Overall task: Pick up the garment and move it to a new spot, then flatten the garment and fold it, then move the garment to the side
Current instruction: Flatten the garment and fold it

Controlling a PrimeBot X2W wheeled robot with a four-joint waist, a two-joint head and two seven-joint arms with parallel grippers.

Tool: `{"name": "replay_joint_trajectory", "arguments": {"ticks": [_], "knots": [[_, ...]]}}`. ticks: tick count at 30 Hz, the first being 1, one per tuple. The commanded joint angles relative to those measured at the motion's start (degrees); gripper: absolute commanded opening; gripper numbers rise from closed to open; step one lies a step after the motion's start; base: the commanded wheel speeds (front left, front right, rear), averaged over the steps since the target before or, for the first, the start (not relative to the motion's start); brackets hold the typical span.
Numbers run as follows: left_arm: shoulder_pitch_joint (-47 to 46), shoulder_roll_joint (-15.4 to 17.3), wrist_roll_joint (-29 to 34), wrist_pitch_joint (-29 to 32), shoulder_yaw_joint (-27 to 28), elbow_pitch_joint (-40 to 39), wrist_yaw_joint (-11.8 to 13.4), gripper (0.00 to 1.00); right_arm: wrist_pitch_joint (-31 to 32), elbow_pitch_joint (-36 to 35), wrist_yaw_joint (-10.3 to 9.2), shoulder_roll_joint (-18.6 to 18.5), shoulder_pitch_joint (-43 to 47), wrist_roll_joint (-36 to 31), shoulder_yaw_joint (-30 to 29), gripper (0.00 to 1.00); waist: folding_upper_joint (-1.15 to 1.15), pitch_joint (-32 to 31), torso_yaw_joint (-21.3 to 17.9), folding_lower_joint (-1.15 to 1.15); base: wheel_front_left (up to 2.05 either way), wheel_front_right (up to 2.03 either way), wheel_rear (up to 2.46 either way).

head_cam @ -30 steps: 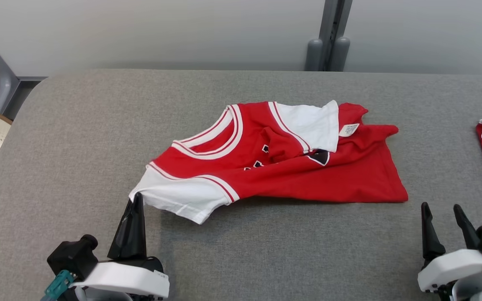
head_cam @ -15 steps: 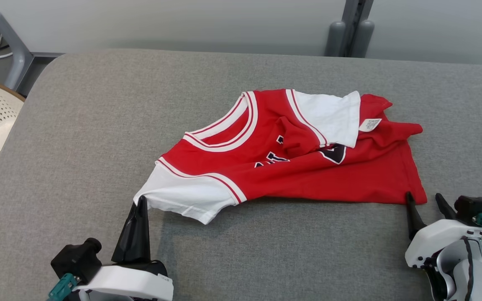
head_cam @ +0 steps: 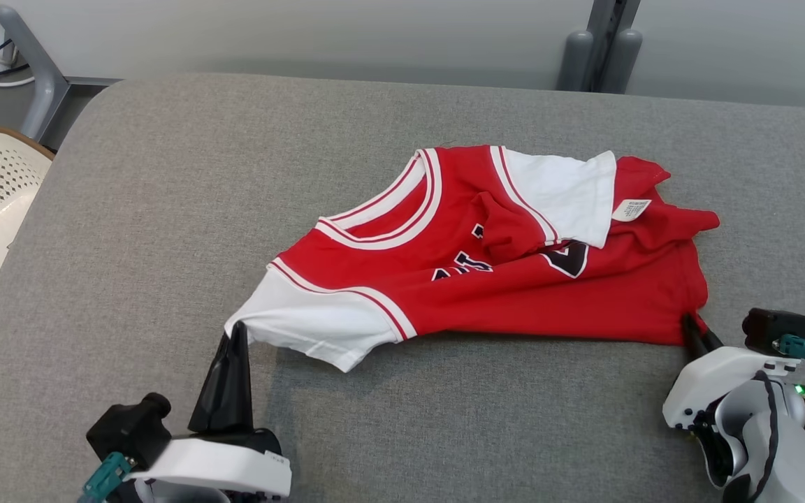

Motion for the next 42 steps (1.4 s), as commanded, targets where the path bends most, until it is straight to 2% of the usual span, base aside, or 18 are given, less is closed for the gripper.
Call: {"name": "replay_joint_trajectory", "arguments": {"ticks": [1, 7, 13, 14, 19, 24, 29, 34, 38, 42], "knots": [[-1.75, 0.2, -0.13, -0.59, 0.32, -0.33, -0.43, 0.0, -1.06, 0.69, -0.01, -0.15, -0.52, 1.99, 0.48, 0.0, 0.0, -0.12, -0.12, 0.0, 0.0, 0.0, 0.0], [-4.08, 0.35, -0.05, -1.48, 0.62, -1.66, -1.73, 0.0, -5.33, -3.02, -0.01, -0.2, -2.06, 10.61, 4.37, 0.0, 0.0, -0.98, -1.31, 0.0, 0.0, 0.0, 0.0], [-7.53, 0.57, -1.37, -2.13, 2.09, -5.54, -3.7, 0.0, -5.88, -14.67, -0.01, -1.15, -0.24, 20.14, 8.9, 0.0, 0.0, -2.13, -3.78, 0.0, 0.0, 0.0, 0.0], [-7.53, 0.57, -1.37, -2.13, 2.09, -5.54, -3.7, 0.0, -5.88, -14.67, -0.01, -1.15, -0.24, 20.14, 8.9, 0.0, 0.0, -2.13, -3.78, 0.0, 0.0, 0.0, 0.0], [-9.84, 0.54, -4.57, -2.39, 4.24, -11.45, -5.57, 0.0, -3.9, -29.09, -0.01, -3.95, 3.14, 27.03, 11.04, 0.0, 0.0, -3.15, -5.94, 0.0, 0.0, 0.0, 0.0], [-11.47, 1.01, -7.39, -0.8, 5.95, -20.11, -5.55, 0.0, -1.3, -44.24, 0.0, -6.15, 7.58, 30.89, 10.02, 0.0, 0.0, -4.26, -7.81, 0.0, 0.0, 0.0, 0.0], [-13.28, 2.25, -7.98, 2.3, 6.35, -29.29, -4.59, 0.0, 1.78, -59.12, -0.01, -6.22, 11.9, 32.08, 6.82, 0.0, 0.0, -5.04, -9.31, 0.0, 0.0, 0.0, 0.0], [-17.97, 4.38, -7.05, 7.43, 5.24, -37.7, -3.81, 0.0, 6.16, -73.38, 0.0, -4.54, 15.58, 30.88, 2.83, 0.0, 0.0, -4.56, -10.3, 0.0, 0.0, 0.0, 0.0], [-23.06, 5.72, -6.89, 10.97, 4.59, -38.51, -3.72, 0.0, 9.04, -76.75, 0.0, -3.26, 15.8, 30.34, 1.94, 0.0, 0.0, -2.71, -10.57, 0.0, 0.0, 0.0, 0.0], [-29.69, 7.04, -7.92, 14.52, 4.26, -32.88, -4.29, 0.0, 11.36, -73.52, -0.01, -2.36, 11.64, 29.83, 2.87, 0.0, 0.0, 0.76, -10.62, 0.0, 0.0, 0.0, 0.0]]}}
